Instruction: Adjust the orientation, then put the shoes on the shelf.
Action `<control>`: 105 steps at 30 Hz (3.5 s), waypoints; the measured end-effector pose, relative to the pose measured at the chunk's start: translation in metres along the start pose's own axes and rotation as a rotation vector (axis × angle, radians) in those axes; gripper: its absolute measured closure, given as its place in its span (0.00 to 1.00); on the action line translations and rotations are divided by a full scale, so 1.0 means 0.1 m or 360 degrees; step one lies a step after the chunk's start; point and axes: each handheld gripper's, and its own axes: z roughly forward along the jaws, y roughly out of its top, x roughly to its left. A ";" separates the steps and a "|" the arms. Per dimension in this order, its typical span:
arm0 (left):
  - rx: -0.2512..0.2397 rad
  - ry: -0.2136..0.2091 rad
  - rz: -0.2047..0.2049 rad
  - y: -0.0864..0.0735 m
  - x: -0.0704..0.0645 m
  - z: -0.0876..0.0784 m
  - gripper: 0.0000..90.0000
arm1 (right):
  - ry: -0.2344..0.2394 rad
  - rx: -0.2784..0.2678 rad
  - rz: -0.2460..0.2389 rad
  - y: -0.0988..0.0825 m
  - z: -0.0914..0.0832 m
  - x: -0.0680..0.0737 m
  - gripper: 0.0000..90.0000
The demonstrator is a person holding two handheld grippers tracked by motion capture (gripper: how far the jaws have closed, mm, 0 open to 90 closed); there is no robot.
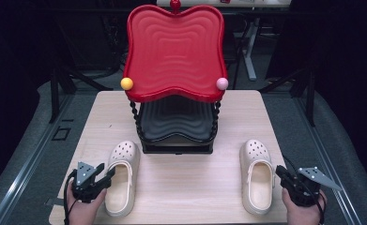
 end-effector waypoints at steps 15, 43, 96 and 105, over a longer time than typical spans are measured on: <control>0.0001 -0.0001 0.0001 0.00 0.00 0.00 0.60 | -0.0023 0.0056 -0.0032 -0.04 0.07 0.01 0.87; -0.0021 -0.0021 0.0002 0.01 -0.02 -0.01 0.61 | -0.0044 0.0166 -0.0304 -0.07 0.26 0.56 0.85; 0.0048 -0.0025 0.0199 0.25 -0.01 -0.16 0.84 | -0.0015 0.0155 -0.0644 0.11 0.16 0.96 0.85; 0.0008 -0.0074 0.0202 0.33 -0.05 -0.33 0.84 | 0.0040 0.0090 -0.0677 0.22 0.00 1.08 0.85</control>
